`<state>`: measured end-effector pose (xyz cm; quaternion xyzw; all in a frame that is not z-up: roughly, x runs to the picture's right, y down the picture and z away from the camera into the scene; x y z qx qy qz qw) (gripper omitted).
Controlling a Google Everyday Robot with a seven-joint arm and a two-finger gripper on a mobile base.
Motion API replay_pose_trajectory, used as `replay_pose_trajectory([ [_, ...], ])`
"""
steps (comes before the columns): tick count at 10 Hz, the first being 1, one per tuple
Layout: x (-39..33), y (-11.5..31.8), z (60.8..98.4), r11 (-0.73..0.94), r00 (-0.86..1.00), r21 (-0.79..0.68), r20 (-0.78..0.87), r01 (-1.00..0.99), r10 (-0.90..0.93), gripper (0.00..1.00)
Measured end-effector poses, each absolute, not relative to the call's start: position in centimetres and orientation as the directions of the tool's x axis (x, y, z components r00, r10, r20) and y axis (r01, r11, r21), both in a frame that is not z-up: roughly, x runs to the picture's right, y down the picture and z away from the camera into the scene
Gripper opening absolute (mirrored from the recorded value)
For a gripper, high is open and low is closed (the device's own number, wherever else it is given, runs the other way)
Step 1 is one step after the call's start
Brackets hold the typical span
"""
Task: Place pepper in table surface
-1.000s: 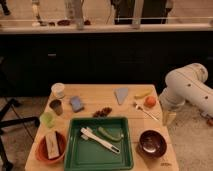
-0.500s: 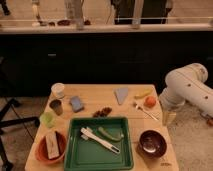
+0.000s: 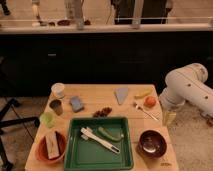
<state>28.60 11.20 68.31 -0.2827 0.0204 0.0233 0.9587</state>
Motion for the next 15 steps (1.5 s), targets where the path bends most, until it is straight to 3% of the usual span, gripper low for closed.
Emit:
replay_pose_trajectory([
  [5, 24.8, 13.6, 67.6, 0.843, 1.000, -0.538, 0.000, 0.011, -0.012, 0.80],
  [12, 6.8, 19.9, 66.0, 0.850, 0.982, -0.508, 0.179, 0.139, -0.053, 0.80],
  [15, 6.3, 20.0, 66.0, 0.849, 0.981, -0.508, 0.185, 0.146, -0.058, 0.80],
])
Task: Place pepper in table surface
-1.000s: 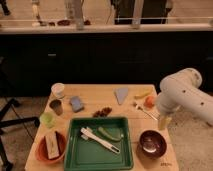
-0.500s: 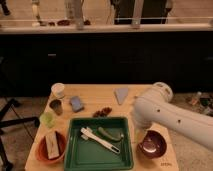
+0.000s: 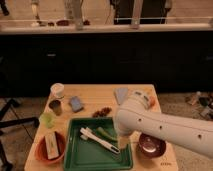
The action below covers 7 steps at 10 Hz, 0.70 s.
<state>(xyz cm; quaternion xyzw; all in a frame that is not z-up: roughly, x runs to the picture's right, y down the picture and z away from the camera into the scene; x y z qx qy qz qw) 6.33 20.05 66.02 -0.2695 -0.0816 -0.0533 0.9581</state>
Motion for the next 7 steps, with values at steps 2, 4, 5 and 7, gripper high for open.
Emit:
replay_pose_trajectory([
  [2, 6.1, 20.0, 66.1, 0.849, 0.980, -0.507, 0.189, 0.150, -0.060, 0.80],
  [4, 6.2, 20.1, 66.2, 0.855, 0.983, -0.502, 0.182, 0.126, -0.038, 0.80],
  [5, 5.8, 20.1, 66.8, 0.860, 0.985, -0.500, 0.174, 0.101, -0.015, 0.80],
  [7, 4.7, 20.2, 69.0, 0.870, 0.987, -0.490, 0.160, 0.060, 0.023, 0.80],
])
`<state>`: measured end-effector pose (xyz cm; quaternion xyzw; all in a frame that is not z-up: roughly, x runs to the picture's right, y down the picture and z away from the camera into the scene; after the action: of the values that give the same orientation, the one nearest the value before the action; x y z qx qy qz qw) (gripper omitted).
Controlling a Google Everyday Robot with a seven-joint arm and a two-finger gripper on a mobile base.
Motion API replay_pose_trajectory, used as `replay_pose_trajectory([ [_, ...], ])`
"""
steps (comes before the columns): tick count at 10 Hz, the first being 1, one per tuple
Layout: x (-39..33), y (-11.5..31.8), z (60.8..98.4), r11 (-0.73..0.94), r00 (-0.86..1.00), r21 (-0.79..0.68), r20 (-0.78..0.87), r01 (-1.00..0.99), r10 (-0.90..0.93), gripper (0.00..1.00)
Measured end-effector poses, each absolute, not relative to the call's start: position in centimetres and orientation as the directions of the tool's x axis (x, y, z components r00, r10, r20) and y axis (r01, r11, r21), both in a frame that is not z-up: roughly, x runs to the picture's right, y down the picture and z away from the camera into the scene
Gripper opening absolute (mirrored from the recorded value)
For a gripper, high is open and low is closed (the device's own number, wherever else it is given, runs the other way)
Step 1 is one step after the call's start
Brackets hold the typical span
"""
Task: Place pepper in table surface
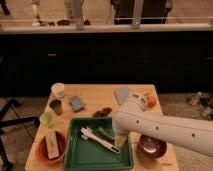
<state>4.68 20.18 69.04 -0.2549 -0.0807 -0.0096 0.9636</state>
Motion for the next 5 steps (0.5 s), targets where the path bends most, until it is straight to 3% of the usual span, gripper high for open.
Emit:
replay_pose_trajectory([
  [5, 1.9, 21.7, 73.4, 0.866, 0.980, -0.493, 0.196, 0.079, 0.022, 0.80],
])
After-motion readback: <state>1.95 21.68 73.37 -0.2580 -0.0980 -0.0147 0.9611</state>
